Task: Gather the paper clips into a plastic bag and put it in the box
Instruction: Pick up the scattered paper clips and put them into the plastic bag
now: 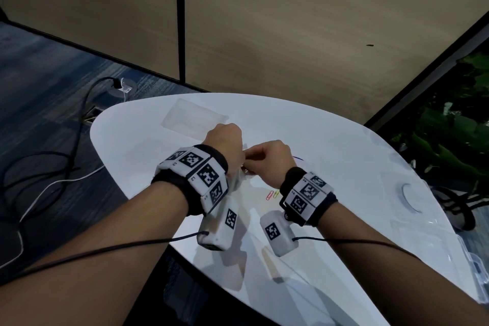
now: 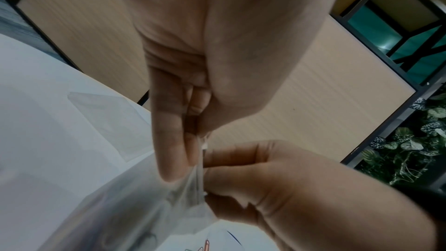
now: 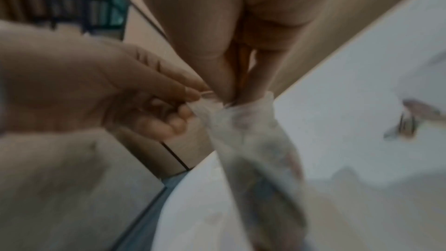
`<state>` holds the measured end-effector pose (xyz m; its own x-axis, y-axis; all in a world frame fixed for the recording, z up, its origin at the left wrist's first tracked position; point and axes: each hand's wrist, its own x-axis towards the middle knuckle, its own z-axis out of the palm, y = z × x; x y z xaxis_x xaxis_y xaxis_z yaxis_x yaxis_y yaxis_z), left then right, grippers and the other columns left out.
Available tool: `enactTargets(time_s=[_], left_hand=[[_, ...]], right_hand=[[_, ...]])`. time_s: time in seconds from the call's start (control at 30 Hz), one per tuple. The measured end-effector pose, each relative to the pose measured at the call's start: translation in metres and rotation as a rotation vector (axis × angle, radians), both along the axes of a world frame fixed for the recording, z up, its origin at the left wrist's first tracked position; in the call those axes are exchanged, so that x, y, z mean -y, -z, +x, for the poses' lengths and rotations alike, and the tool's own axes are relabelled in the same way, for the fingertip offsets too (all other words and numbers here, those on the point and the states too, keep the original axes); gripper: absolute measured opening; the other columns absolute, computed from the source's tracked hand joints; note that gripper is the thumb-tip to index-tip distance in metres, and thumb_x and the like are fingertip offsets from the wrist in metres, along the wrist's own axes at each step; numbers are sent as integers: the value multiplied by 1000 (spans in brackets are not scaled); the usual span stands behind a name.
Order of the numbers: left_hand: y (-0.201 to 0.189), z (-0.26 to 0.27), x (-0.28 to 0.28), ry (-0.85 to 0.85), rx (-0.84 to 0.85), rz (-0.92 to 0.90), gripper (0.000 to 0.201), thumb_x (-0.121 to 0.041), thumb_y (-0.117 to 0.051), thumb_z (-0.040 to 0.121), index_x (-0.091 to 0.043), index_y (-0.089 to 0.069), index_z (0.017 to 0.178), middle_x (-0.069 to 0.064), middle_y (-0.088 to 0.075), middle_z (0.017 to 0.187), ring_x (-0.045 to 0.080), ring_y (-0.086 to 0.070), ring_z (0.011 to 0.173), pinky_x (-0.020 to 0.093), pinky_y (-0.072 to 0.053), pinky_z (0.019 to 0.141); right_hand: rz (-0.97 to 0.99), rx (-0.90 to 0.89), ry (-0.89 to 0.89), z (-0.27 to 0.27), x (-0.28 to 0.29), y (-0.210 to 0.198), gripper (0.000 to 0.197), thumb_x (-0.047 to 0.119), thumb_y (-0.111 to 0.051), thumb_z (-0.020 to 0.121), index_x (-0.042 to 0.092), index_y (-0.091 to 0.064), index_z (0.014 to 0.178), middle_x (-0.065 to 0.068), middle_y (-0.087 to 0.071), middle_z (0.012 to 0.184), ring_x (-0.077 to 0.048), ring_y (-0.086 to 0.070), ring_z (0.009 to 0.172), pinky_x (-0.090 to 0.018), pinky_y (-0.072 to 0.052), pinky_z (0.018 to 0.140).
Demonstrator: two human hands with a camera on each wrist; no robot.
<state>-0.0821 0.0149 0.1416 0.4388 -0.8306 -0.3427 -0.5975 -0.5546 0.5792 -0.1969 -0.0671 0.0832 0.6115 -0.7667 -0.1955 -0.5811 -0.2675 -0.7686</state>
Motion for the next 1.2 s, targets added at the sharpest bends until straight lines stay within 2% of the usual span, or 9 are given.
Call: enactTargets(time_s=[0.2, 0.33, 0.47, 0.63, 0.73, 0.83, 0.93, 1.07, 1.2], left_hand=[[0, 1, 0, 11, -17, -7, 22, 0, -58, 91, 1, -69, 110, 21, -71, 110, 37, -73, 96, 43, -62, 89], [-2, 1, -2, -2, -20, -9, 32, 0, -59, 91, 0, -64, 123, 20, -70, 115, 38, -72, 101, 43, -61, 93], [-4, 1, -4, 5, -19, -12, 34, -1, -59, 92, 0, -63, 125, 21, -71, 114, 38, -72, 104, 43, -59, 96], [-6, 1, -4, 6, 23, -3, 35, 0, -63, 91, -1, -65, 126, 19, -70, 118, 36, -72, 104, 42, -60, 94], [-5, 2, -3, 10, 32, 6, 33, 2, -58, 92, -1, -64, 124, 19, -70, 116, 35, -72, 103, 42, -60, 93], [-5, 3, -3, 25, 37, 15, 32, 4, -57, 92, 0, -65, 123, 18, -70, 115, 34, -72, 102, 41, -61, 93], [-5, 3, -4, 27, 44, 14, 32, 3, -58, 92, 0, -65, 124, 18, -70, 116, 34, -71, 104, 41, -60, 94], [-4, 3, -4, 29, 49, 15, 32, 2, -59, 92, 0, -64, 123, 18, -70, 115, 33, -71, 106, 41, -60, 94], [-4, 0, -2, 35, 64, 8, 34, 0, -61, 93, -1, -63, 126, 18, -66, 123, 33, -68, 111, 41, -59, 96]], right_hand=[[-296, -135, -268, 2, -6, -10, 24, 7, -56, 87, 17, -77, 93, 6, -69, 70, -6, -56, 62, -18, -43, 64], [-274, -86, -259, -2, -1, -19, 17, 8, -70, 79, 20, -79, 88, 5, -76, 78, -7, -70, 71, -25, -57, 76], [-299, -157, -406, -4, 0, -21, 22, 2, -66, 79, 17, -80, 88, 5, -77, 82, -9, -70, 79, -26, -55, 82], [67, -3, -346, -7, 10, -28, 31, -11, -66, 76, 10, -76, 97, -4, -76, 91, -11, -72, 85, -23, -57, 77], [365, 261, 18, -16, 33, -22, 22, -9, -61, 85, 4, -74, 98, -16, -73, 98, -23, -69, 87, -33, -61, 76], [64, -136, 194, -41, 65, 9, 26, 11, -52, 96, 14, -67, 117, -11, -64, 125, -28, -62, 109, -38, -52, 96], [-173, -762, -103, -64, 69, 54, 44, 24, -39, 102, 7, -40, 143, -15, -28, 156, -31, -31, 141, -39, -30, 114], [-156, -692, -126, -64, 45, 88, 56, 32, -27, 103, 13, -11, 153, -12, -6, 161, -30, -14, 147, -45, -23, 117], [-281, -688, -315, -42, 25, 102, 55, 23, -27, 103, 10, -11, 153, -15, -3, 162, -33, -8, 149, -49, -21, 119]])
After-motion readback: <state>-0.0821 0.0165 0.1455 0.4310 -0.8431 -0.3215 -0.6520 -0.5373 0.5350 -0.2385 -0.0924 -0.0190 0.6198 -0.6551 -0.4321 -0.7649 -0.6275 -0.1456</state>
